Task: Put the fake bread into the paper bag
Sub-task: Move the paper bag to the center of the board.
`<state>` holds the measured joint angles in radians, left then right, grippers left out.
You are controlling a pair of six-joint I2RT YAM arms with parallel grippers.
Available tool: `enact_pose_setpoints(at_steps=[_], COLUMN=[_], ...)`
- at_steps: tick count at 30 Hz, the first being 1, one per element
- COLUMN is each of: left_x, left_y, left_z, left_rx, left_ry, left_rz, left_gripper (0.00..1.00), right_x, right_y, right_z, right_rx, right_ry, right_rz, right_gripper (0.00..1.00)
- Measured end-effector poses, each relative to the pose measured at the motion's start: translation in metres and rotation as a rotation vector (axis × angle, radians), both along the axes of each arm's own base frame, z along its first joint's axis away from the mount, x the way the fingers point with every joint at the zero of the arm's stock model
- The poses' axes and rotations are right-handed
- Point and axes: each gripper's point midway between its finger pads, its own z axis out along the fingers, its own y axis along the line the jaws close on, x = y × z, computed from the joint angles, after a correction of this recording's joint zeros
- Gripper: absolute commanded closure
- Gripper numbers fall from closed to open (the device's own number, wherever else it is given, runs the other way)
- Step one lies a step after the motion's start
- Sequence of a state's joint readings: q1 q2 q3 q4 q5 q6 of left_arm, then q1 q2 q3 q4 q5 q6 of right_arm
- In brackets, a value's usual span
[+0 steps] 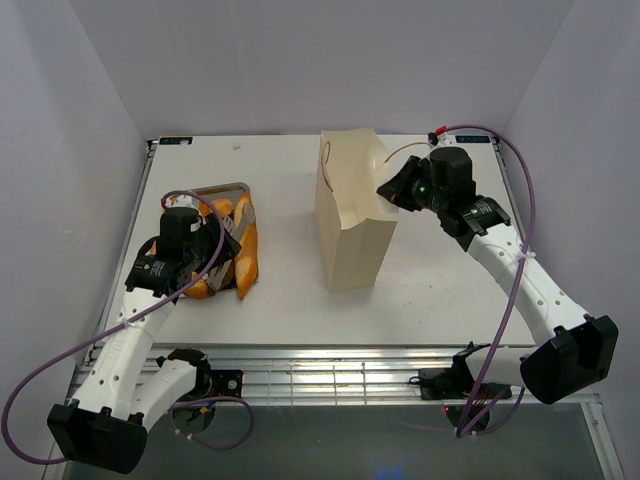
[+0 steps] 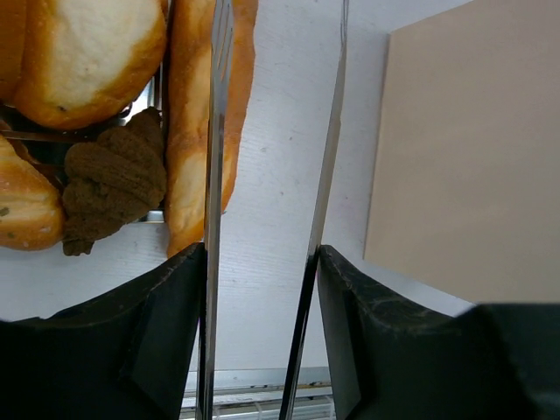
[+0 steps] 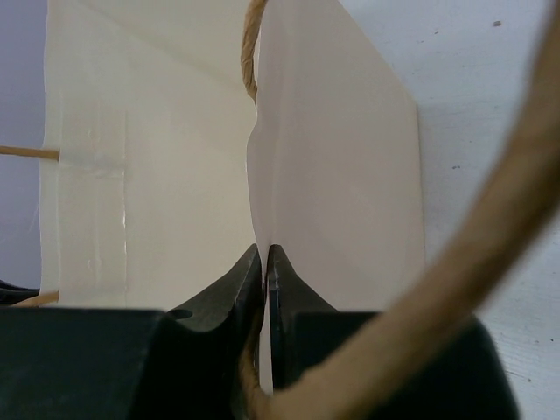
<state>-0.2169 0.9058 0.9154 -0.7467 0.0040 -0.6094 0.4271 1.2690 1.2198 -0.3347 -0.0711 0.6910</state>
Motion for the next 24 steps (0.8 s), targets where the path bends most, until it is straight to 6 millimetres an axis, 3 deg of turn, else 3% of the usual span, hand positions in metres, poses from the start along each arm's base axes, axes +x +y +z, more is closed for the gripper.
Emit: enact_pose_setpoints(at_steps=[9,17,24], left_x=[0.006,0.044,0.066], left_y=[0.013,0.013,0.014], left_z=[-0.019,-0.019,-0.025], left_rx=[0.102,0.199,0.263], left_ry=[0.051,0.057,0.050], left_rz=[0.011,-0.036,-0.070], left_gripper=[0.32,0.32,0.32], right_x=[-0.002,-0.001,-0.001], right_y=[-0.003,-0.003,-0.004], right_z=[-0.003,-0.002,-0.003], right_rx=[-0.016,-0.025,-0.034], right_ry=[-0.013,-0.025,-0.032], right_rz=[0.000,0.005,0.010], right_gripper=[0.88,0.88,0.88])
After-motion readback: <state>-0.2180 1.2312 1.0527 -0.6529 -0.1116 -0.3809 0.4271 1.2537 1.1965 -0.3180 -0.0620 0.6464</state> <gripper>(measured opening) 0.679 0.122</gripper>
